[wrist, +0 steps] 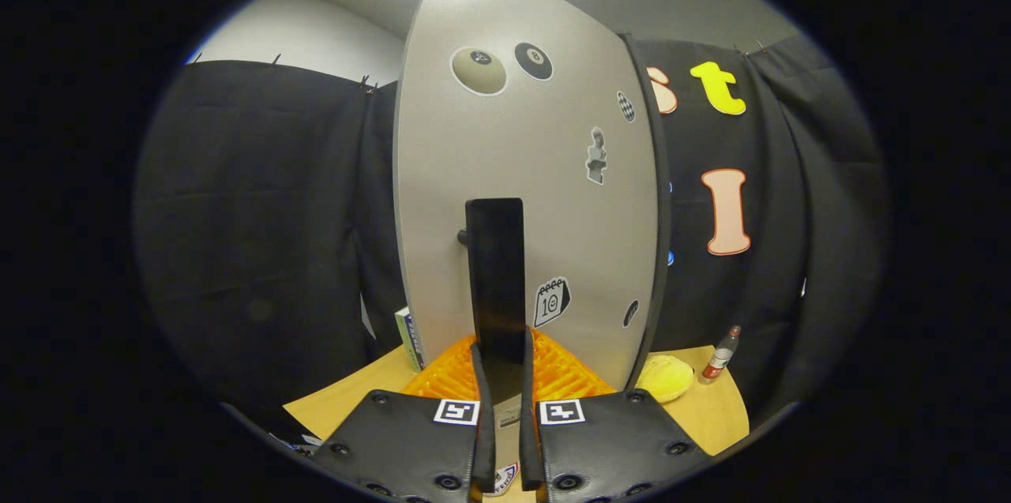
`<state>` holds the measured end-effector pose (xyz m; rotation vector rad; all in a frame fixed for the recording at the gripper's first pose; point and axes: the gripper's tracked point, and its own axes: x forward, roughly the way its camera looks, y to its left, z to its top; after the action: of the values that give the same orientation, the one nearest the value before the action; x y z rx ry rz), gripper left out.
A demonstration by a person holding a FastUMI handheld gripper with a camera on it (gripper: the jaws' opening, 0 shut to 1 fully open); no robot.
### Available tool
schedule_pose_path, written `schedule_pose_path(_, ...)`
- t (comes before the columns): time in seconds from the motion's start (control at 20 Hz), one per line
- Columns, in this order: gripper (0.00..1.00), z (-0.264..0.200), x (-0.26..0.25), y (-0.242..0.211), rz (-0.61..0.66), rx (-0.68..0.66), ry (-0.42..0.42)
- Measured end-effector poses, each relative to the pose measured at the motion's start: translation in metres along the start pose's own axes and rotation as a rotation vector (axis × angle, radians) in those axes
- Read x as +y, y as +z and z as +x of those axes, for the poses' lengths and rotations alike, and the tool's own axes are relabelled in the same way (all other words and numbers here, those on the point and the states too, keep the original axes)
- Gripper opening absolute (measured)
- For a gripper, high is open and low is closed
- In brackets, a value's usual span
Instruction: Open the shoe cabinet door, grab the shoes and put them into the shoe cabinet, then close the shoe cabinet door.
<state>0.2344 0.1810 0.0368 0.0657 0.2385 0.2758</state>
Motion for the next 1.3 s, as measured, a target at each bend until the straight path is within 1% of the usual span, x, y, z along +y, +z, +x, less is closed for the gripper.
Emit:
schedule_pose_path(0.2,0.13,-0.007,-0.009,-0.001,-0.005,0.002,-0.036)
schedule_pose_path(0.95,0.11,-0.034,-0.079,0.004,-0.044,-0.016,-0.307)
schedule_pose_path(1.15,0.08,-0.042,-0.087,0.005,0.020,-0.030,-0.381)
schedule_pose_path(1.25,0.08,-0.043,-0.078,0.006,0.066,-0.041,-0.369)
schedule_pose_path(1.3,0.07,-0.044,-0.077,0.008,0.066,-0.049,-0.377)
